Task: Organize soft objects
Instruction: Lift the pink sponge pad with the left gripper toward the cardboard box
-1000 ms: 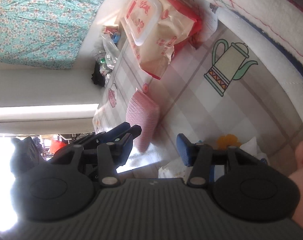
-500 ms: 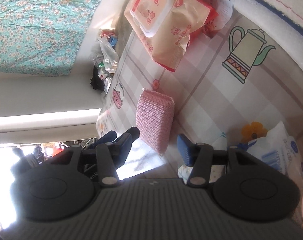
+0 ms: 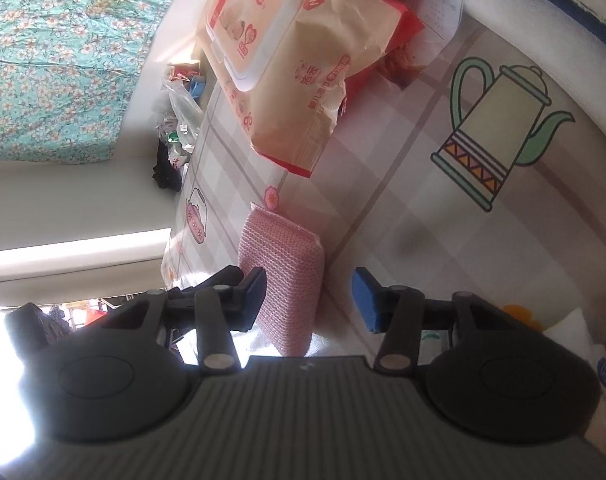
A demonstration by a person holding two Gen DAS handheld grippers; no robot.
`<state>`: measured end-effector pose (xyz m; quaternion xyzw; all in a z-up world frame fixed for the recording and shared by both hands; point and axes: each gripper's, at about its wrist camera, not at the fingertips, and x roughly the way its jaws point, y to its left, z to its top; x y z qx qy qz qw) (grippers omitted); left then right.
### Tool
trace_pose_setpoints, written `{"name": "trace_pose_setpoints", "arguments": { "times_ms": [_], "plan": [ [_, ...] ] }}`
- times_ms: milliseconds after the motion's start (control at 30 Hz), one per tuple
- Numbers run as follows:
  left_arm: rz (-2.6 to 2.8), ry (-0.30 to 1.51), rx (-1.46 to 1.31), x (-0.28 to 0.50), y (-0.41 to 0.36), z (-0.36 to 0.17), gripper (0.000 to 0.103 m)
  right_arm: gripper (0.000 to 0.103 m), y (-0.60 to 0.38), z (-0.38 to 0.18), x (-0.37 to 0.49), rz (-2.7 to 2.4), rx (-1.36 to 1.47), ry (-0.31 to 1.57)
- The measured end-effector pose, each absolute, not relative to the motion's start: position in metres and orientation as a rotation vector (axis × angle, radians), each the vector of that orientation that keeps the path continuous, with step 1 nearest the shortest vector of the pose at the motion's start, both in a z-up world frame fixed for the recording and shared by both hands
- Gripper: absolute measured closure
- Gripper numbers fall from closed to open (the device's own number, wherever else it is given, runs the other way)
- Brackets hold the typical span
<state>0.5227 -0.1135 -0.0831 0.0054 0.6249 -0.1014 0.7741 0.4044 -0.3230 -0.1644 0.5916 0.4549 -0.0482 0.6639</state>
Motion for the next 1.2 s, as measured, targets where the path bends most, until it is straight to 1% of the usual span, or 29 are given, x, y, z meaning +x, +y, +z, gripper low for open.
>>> {"name": "trace_pose_setpoints", "arguments": {
  "times_ms": [67,200,267,367,400,567,733,800,867,900,1033,1200],
  "plan": [
    [-0.245,1.378,0.0,0.514,-0.113,-0.085,0.056,0.056,-0.324,-0.167,0.405,-0.105,1.343,1.028],
    [-0.283,1.406,0.007,0.496,-0.113,-0.085,0.05,0.056,-0.326,-0.172,0.403,-0.101,1.364,1.037],
    [-0.299,1.41,0.007,0.49,-0.113,-0.083,0.049,0.055,-0.327,-0.176,0.397,-0.097,1.373,1.043],
    [-0.33,1.395,0.014,0.484,-0.114,-0.078,0.041,0.055,-0.328,-0.177,0.394,-0.089,1.377,1.055],
    [-0.351,1.388,0.025,0.483,-0.116,-0.077,0.04,0.055,-0.328,-0.178,0.394,-0.086,1.378,1.061],
    [-0.392,1.398,0.065,0.48,-0.128,-0.081,0.04,0.055,-0.321,-0.18,0.399,-0.056,1.364,1.106],
    [-0.402,1.376,0.113,0.477,-0.138,-0.083,0.036,0.056,-0.313,-0.178,0.407,-0.032,1.322,1.106],
    [-0.4,1.37,0.114,0.478,-0.14,-0.083,0.036,0.059,-0.312,-0.176,0.409,-0.032,1.304,1.104],
    [-0.396,1.365,0.107,0.477,-0.14,-0.08,0.037,0.065,-0.311,-0.172,0.408,-0.035,1.283,1.093],
    [-0.4,1.359,0.102,0.477,-0.14,-0.079,0.037,0.066,-0.311,-0.17,0.407,-0.038,1.277,1.084],
    [-0.419,1.321,0.098,0.468,-0.14,-0.063,0.037,0.069,-0.314,-0.152,0.399,-0.029,1.246,1.044],
    [-0.437,1.252,0.078,0.45,-0.136,-0.027,0.038,0.07,-0.31,-0.105,0.38,-0.016,1.181,0.98]
  ]
}}
